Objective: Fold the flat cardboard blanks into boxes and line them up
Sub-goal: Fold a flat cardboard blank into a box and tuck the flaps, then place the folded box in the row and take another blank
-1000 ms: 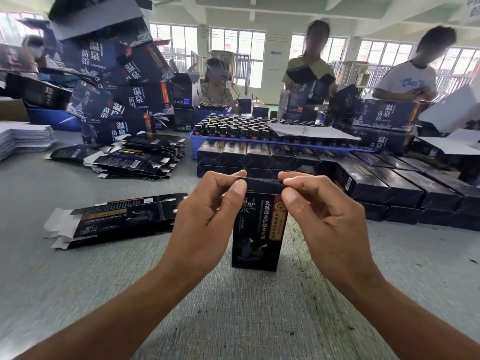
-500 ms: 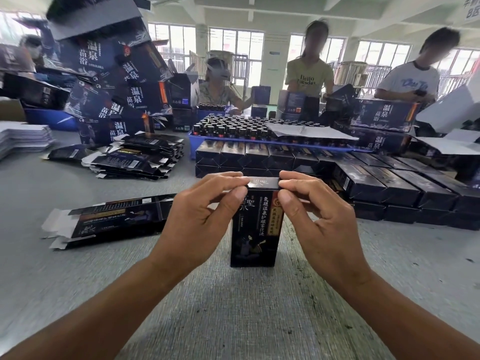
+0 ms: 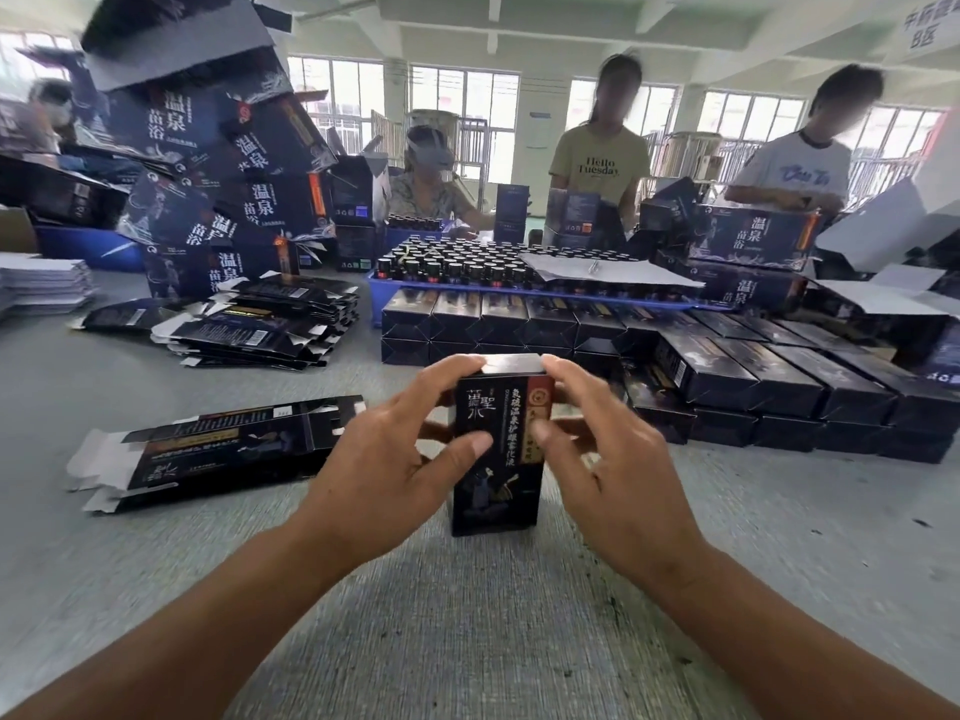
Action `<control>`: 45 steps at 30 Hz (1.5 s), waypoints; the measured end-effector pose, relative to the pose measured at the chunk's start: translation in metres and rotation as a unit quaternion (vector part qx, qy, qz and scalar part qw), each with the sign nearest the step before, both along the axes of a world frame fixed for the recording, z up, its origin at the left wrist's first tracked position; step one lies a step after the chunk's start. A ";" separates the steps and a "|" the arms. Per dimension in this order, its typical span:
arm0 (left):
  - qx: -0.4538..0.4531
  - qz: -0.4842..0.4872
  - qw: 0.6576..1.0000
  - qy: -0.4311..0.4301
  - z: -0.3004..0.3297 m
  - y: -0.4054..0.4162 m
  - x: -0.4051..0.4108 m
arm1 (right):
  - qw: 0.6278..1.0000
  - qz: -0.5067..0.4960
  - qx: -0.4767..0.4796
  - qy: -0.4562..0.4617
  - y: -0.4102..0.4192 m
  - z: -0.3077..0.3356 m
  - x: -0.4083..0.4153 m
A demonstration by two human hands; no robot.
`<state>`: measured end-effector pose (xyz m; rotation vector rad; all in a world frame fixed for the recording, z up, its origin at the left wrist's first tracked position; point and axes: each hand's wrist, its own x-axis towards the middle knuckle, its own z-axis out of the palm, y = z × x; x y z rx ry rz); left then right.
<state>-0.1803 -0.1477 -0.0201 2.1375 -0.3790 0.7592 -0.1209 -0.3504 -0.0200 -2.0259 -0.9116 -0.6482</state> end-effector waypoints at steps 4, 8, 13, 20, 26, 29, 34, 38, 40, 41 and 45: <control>-0.067 0.055 0.996 -0.009 -0.003 -0.001 0.004 | 0.990 -0.022 -0.127 0.061 0.006 -0.010 -0.003; -0.213 0.076 0.973 0.048 -0.006 0.002 0.012 | 0.978 -0.035 -0.203 0.033 0.014 -0.015 -0.009; -0.271 0.042 0.956 0.107 -0.012 -0.002 0.016 | 0.970 -0.086 -0.228 0.016 0.013 -0.018 -0.007; 0.161 0.096 0.973 0.132 -0.030 -0.005 0.016 | 0.928 -0.302 -0.216 -0.034 -0.014 0.012 0.056; 0.176 0.086 0.970 0.144 -0.030 -0.001 0.022 | 0.851 -0.418 -0.315 0.052 -0.041 0.016 0.116; 0.189 0.081 0.966 0.160 -0.031 0.000 0.023 | 0.841 -0.412 -0.341 0.080 -0.049 0.010 0.125; 0.205 0.079 0.957 0.187 -0.029 -0.002 0.025 | 0.891 -0.339 -0.300 0.018 -0.043 0.008 0.110; 0.182 0.080 0.965 0.171 -0.027 0.005 0.027 | 0.939 -0.209 -0.268 0.049 -0.015 -0.002 0.081; 0.217 0.132 0.959 0.128 -0.023 0.019 0.031 | 0.942 -0.161 -0.280 0.096 -0.003 -0.011 0.070; 0.239 0.176 0.948 0.116 -0.021 0.030 0.033 | 0.943 -0.140 -0.280 0.117 0.000 -0.015 0.065; 0.263 0.329 0.879 0.223 -0.015 0.090 0.034 | 0.942 -0.089 -0.285 0.152 0.003 -0.026 0.051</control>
